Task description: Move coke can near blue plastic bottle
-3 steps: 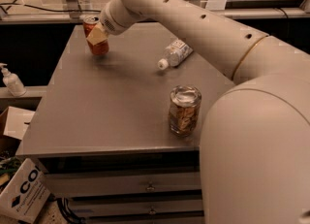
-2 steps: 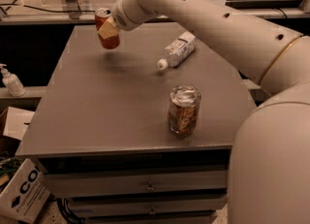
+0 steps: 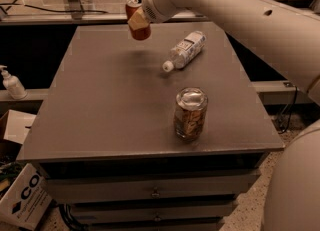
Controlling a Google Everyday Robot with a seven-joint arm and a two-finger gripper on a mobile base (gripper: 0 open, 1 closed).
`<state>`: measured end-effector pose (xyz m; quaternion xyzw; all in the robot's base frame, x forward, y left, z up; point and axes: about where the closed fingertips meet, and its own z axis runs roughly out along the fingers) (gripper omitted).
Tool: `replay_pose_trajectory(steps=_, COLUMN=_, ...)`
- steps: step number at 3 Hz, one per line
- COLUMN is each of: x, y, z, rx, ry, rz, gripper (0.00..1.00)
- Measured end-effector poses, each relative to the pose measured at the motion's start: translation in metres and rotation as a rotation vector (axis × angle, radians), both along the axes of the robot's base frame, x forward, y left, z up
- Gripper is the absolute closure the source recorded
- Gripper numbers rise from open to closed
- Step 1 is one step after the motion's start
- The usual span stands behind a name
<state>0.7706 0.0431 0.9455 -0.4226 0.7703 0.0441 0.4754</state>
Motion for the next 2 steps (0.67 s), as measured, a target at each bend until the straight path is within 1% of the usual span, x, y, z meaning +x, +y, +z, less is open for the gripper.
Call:
replay_pose_trajectory(steps=1, x=0.007, y=-0.027, z=-0.005, rx=-0.055, ry=0.006, rz=-0.052, gripper=1.00)
replay_pose_trajectory(steps=2, x=0.007, y=-0.052, z=-0.009, rx=-0.091, ry=0.013, rz=-0.096, gripper=1.00)
